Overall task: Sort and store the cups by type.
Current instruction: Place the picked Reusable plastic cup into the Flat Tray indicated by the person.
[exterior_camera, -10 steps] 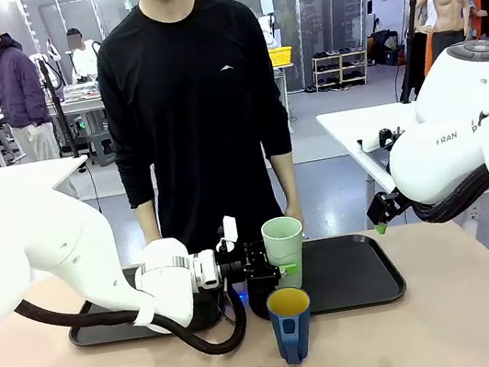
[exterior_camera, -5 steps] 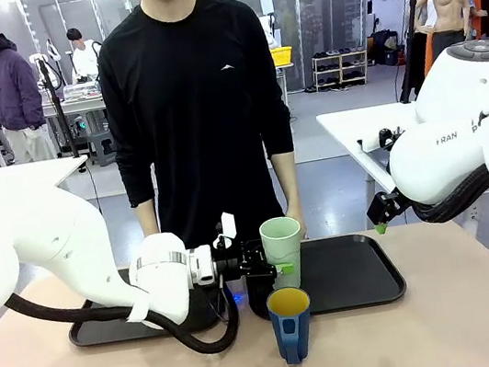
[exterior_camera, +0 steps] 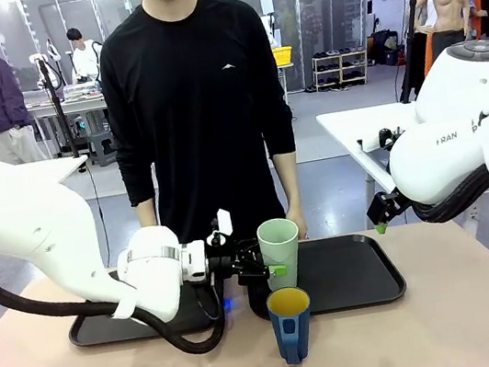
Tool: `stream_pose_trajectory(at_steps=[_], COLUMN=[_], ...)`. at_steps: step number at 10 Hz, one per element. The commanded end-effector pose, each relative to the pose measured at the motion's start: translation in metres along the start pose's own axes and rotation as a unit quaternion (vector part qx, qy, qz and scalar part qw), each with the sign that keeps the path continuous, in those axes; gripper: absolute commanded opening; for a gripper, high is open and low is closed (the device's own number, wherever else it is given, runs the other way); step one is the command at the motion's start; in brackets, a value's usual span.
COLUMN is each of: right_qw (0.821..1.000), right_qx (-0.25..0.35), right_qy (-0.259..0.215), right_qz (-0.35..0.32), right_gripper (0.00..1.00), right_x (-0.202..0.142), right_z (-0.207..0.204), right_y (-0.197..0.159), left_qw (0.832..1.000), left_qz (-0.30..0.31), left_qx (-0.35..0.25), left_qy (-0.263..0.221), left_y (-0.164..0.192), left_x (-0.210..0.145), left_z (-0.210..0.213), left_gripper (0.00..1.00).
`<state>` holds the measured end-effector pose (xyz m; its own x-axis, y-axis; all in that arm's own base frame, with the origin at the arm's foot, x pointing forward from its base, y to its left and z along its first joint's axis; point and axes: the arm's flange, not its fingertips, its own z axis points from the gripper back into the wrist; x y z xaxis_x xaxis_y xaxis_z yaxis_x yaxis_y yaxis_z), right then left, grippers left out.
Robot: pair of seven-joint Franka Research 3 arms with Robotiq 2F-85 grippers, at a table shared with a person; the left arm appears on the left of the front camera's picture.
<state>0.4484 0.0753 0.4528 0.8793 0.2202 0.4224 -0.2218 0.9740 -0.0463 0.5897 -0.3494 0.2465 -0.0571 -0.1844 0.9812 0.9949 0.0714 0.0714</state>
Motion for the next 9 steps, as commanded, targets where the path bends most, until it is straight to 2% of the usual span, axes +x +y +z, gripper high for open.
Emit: stream_pose_trajectory(at_steps=[1, 6, 9], right_qw=[1.0, 1.0, 1.0], right_qx=[0.0, 0.0, 0.0], right_qy=[0.0, 0.0, 0.0], right_qz=[-0.001, -0.001, -0.001], right_gripper=[1.0, 1.0, 1.0], right_x=[0.0, 0.0, 0.0], right_z=[0.0, 0.0, 0.0], right_y=[-0.001, -0.001, -0.001], left_qw=[0.999, 0.997, 0.995], left_qz=[0.01, 0.016, -0.005], left_qx=[0.005, 0.019, 0.049], left_qy=[0.043, 0.067, 0.089], left_y=[-0.004, 0.0, -0.007], left_x=[0.01, 0.01, 0.021], left_z=[0.011, 0.026, 0.042], left_gripper=[1.0, 1.0, 1.0])
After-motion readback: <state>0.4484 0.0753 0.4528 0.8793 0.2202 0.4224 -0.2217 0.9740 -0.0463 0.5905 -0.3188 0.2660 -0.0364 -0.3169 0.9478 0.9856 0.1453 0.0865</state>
